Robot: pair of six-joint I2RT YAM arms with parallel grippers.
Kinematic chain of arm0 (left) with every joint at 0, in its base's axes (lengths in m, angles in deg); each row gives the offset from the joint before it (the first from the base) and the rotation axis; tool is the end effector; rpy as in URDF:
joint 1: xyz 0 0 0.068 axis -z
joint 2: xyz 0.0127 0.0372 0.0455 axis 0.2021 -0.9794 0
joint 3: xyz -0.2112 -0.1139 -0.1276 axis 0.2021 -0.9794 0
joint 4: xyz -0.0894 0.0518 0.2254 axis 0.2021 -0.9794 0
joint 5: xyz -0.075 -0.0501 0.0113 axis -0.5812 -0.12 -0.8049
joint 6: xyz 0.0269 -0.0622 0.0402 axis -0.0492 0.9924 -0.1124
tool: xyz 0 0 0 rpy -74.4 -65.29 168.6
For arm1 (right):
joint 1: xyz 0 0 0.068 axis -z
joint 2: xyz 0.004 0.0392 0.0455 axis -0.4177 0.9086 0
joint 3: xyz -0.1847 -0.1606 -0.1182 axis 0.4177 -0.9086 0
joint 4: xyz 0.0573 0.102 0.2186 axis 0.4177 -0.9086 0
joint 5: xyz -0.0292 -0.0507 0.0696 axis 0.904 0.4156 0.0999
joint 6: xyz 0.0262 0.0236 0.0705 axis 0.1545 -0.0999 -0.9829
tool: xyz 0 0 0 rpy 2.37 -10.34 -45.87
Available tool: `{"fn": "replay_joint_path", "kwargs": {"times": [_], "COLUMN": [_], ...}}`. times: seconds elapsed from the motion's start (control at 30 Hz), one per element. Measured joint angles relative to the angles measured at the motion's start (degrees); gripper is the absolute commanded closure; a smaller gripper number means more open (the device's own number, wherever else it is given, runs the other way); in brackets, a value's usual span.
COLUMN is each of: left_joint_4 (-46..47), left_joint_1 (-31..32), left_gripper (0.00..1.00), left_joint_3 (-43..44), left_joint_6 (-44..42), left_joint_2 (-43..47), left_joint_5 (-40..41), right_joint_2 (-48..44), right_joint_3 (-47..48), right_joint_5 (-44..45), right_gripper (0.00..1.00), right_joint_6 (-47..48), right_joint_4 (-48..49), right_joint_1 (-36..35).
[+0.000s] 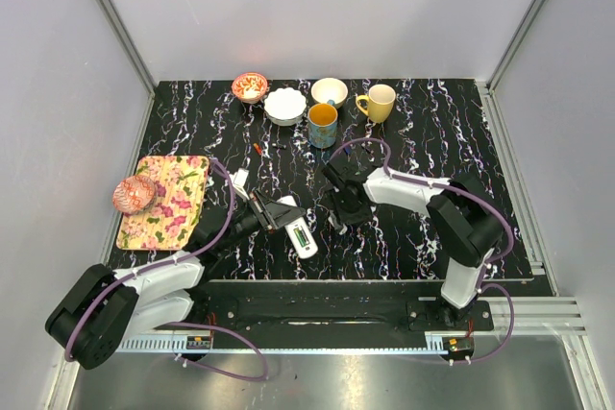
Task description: Load the batteries into the remote control
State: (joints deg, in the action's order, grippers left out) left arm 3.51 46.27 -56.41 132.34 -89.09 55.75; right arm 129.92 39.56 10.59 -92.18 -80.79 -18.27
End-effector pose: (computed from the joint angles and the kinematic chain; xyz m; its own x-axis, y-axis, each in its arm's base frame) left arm 0.1624 -0.1448 0.2030 -0.8014 -0.5111 -0.3107 0.2764 0.1442 -0.9502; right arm 0.2455 0.2260 0.1364 -0.9116 -0.3310 -0.2436 -0.3568 0.9316 0.0696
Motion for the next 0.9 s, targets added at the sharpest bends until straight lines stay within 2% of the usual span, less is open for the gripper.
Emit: {"fn": "replay_joint_path", "kwargs": {"times": [0.3, 0.5, 0.9], "left_joint_4": [0.02, 0.46, 0.83], "left_joint_1": [0.0, 0.0, 0.0], "left_gripper": [1.0, 1.0, 1.0], "left_joint_3": [-0.24, -0.76, -1.01], "left_joint_6": [-0.02, 0.13, 0.59], "left_joint_2": [0.09, 0.07, 0.13], "left_joint_5": [0.02, 0.0, 0.0], "right_joint_2": [2.75, 2.82, 4.57], "right_joint_3": [3.69, 4.57, 7.23], "right_joint_5": [3.69, 5.42, 5.57], "right_gripper": [0.33, 0.38, 0.4], "right_joint_6": [4.04, 6.16, 13.44], "right_joint_4": [-1.77, -2.6, -3.58], "right_joint_1": [-3.76, -4.17, -4.17]}}
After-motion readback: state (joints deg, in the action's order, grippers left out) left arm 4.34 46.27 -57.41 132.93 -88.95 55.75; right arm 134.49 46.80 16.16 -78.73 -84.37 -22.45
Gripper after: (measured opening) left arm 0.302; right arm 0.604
